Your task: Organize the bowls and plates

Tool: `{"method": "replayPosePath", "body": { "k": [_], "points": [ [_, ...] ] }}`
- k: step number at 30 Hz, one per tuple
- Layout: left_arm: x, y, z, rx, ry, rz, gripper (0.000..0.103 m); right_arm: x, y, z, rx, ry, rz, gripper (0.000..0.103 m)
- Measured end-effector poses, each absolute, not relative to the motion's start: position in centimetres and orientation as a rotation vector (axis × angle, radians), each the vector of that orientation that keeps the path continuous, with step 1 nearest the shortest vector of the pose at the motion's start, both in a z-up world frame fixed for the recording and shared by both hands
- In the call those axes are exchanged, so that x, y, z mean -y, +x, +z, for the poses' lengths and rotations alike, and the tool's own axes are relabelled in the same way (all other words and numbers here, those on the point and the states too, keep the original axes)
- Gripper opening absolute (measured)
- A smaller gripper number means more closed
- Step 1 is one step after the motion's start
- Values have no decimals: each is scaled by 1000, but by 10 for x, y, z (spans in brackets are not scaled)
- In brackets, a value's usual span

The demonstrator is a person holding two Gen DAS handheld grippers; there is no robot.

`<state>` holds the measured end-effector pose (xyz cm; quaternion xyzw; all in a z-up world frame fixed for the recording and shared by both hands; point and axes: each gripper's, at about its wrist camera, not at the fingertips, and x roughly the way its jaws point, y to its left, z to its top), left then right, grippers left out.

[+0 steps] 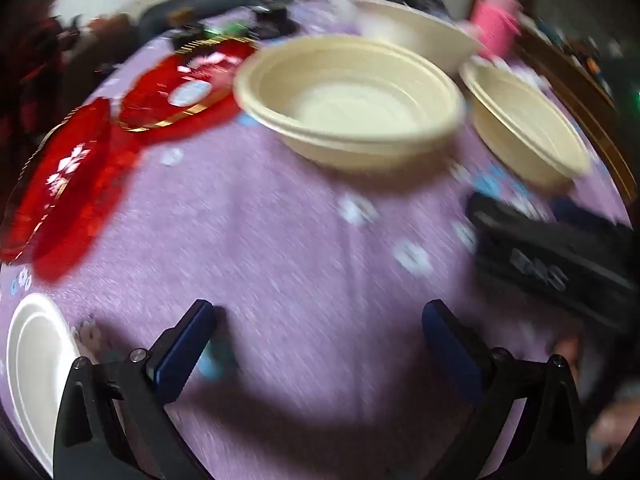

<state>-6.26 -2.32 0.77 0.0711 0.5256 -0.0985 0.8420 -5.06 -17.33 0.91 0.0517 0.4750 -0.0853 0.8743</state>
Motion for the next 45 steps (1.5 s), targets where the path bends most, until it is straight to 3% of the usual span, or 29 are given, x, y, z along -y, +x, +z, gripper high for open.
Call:
{"method": "replayPosePath", "body": {
  "k": [8, 13, 19, 24, 31, 39, 44, 45],
  "points": [
    [15, -152, 69, -952, 62, -450, 103, 172, -60, 11, -987, 110, -187, 102],
    [-15, -168, 92, -957, 23, -508, 103, 171, -67, 11, -996, 118, -197, 102],
    [-105, -184, 126, -806, -85, -387, 103, 174, -79, 15, -1063, 135, -182, 102],
    [-185, -191, 143, -693, -115, -212, 103, 158, -108, 47, -933, 129, -128, 102],
    [-284, -163, 134, -748, -276, -56, 103, 95, -110, 94, -834, 144, 130, 103],
    [-342, -87, 115, -880, -365, 6, 103, 13, -53, 98, -908, 299, 375, 102],
    [-358, -34, 74, -998, -491, 13, 103, -34, -13, 86, -972, 285, 415, 95],
    [-360, -25, 68, -1015, -507, 16, 103, -42, -6, 82, -987, 273, 414, 89]
  ]
}}
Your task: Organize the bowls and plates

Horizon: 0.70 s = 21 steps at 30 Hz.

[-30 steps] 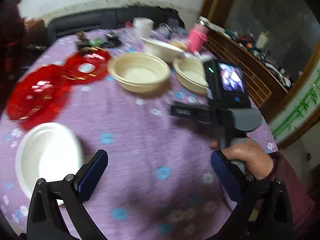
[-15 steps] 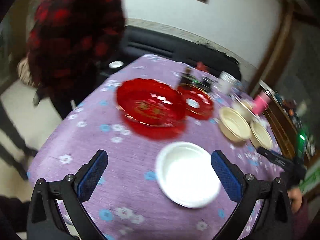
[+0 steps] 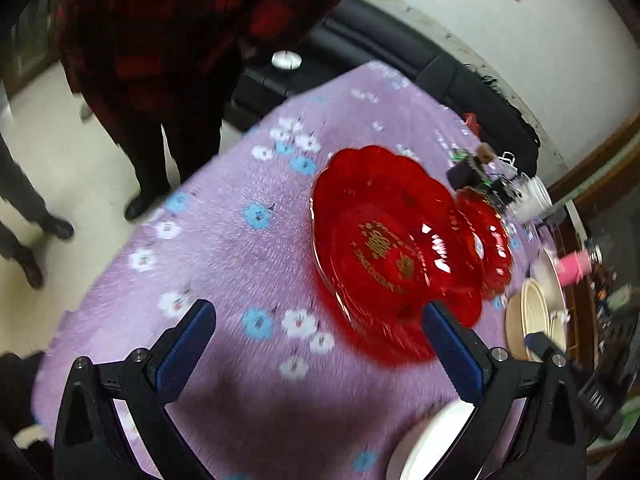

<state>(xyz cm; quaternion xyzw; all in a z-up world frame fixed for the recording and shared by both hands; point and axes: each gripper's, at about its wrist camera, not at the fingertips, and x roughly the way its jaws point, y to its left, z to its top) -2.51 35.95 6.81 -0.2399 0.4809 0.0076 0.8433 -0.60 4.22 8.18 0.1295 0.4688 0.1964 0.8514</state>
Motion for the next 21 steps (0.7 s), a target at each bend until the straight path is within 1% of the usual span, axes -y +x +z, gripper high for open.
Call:
{"method": "replayPosePath", "body": {
  "k": [1, 4, 5, 6, 7, 8, 10, 11, 12, 13, 14, 15, 16, 19, 21],
  "points": [
    [-362, -16, 61, -1031, -519, 25, 103, -49, 1, 80, -1004, 261, 417, 84],
    [-364, 7, 45, -1061, -535, 36, 101, -66, 20, 70, -1061, 233, 419, 76],
    [-364, 11, 43, -1069, -531, 38, 97, -73, 27, 65, -1083, 225, 418, 74],
    [-364, 16, 41, -1076, -529, 35, 94, -77, 31, 61, -1098, 220, 416, 69],
    [-364, 21, 39, -1084, -524, 23, 90, -79, 36, 56, -1112, 219, 414, 62],
    [-362, 25, 37, -1093, -518, 12, 85, -82, 40, 52, -1127, 219, 412, 58],
    [-358, 30, 35, -1106, -505, -1, 78, -86, 46, 43, -1154, 217, 403, 44],
    [-355, 33, 34, -1114, -499, -6, 72, -87, 48, 40, -1162, 215, 399, 40],
    [-353, 35, 32, -1123, -493, -16, 67, -88, 49, 39, -1163, 213, 400, 32],
    [-348, 37, 31, -1135, -476, -42, 55, -89, 50, 39, -1161, 207, 399, 27],
    [-344, 38, 30, -1141, -463, -55, 43, -91, 51, 40, -1155, 197, 402, 25],
    [-339, 39, 30, -1148, -450, -64, 39, -93, 49, 42, -1146, 180, 407, 20],
    [-335, 39, 31, -1152, -426, -59, 37, -96, 47, 44, -1138, 160, 408, 19],
    [-332, 35, 32, -1142, -384, -32, 35, -105, 42, 49, -1113, 76, 392, 19],
    [-334, 28, 33, -1138, -379, -23, 30, -108, 37, 52, -1096, 37, 389, 19]
  ]
}}
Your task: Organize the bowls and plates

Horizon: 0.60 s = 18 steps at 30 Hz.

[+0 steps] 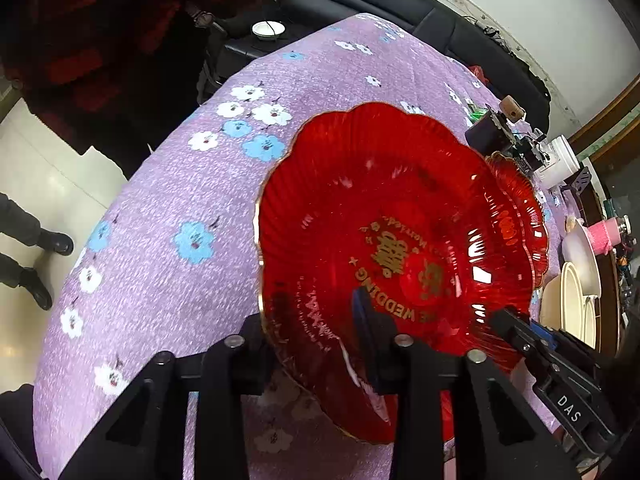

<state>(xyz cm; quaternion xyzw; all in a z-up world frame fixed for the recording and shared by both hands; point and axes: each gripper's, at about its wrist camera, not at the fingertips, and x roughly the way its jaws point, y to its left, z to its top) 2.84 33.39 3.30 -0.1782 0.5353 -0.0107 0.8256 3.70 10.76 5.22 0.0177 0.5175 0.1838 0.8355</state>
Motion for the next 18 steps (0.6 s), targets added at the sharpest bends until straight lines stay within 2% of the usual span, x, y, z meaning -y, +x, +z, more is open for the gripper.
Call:
{"method": "replayPosePath", "body": {
  "k": [15, 18],
  "points": [
    [-333, -24, 32, -1124, -393, 31, 29, -111, 1, 49, -1099, 28, 463, 20],
    [-336, -29, 37, -1115, -442, 33, 34, -101, 1, 49, -1099, 130, 468, 21]
  ]
}}
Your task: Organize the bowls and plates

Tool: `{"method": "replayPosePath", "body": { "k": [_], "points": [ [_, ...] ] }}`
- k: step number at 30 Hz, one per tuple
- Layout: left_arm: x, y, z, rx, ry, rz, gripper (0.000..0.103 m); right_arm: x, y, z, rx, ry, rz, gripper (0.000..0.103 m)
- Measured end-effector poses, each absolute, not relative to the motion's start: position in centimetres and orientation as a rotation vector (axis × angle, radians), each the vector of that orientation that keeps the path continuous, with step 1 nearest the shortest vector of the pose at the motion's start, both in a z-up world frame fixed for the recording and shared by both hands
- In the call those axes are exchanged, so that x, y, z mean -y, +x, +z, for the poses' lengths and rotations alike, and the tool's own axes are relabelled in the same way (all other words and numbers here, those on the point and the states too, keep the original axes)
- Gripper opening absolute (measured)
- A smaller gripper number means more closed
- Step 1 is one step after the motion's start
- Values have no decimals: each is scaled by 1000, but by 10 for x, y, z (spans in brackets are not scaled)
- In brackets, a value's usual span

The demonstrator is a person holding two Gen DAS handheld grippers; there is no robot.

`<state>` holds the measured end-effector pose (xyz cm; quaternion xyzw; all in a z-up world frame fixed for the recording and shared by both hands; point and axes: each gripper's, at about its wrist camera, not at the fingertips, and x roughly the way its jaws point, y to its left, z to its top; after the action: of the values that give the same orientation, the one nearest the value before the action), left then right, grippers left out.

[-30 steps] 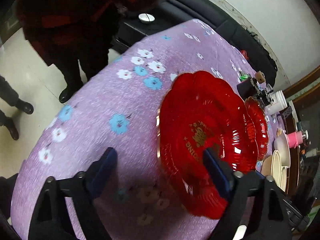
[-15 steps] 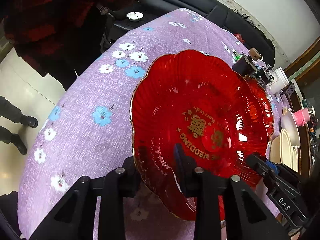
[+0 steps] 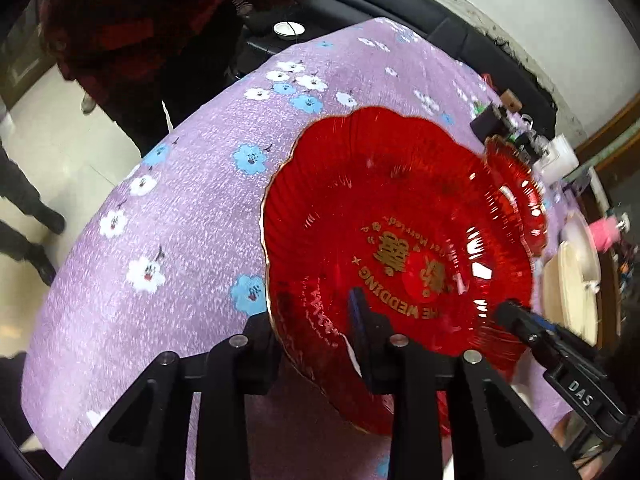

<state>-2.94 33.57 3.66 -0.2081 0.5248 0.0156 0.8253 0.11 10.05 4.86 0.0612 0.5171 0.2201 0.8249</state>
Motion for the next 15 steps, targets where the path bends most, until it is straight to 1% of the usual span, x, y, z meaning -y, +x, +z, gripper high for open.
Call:
{"method": "replayPosePath", "body": {
  "k": [1, 2, 3, 4, 5, 6, 8, 11, 15],
  "points": [
    [-336, -35, 43, -1093, -451, 24, 39, -97, 0, 51, -1090, 141, 469, 23],
    [-337, -38, 48, -1075, -447, 27, 47, -94, -3, 55, -1072, 143, 465, 25],
    [-338, -44, 55, -1049, -440, 41, 52, -92, -6, 60, -1052, 144, 460, 30],
    [-338, -48, 60, -1031, -437, 53, 60, -88, -10, 65, -1028, 144, 455, 36],
    [-339, -56, 67, -1000, -433, 68, 67, -84, -14, 71, -1007, 146, 451, 39],
    [-341, -64, 74, -975, -426, 80, 70, -79, -19, 77, -985, 150, 450, 44],
    [-340, -79, 86, -947, -393, 114, 82, -70, -31, 85, -956, 151, 452, 46],
    [-331, -111, 102, -886, -341, 113, 89, -59, -51, 90, -941, 159, 467, 47],
    [-317, -129, 107, -872, -373, 62, 89, -76, -69, 111, -927, 145, 552, 46]
  ]
}}
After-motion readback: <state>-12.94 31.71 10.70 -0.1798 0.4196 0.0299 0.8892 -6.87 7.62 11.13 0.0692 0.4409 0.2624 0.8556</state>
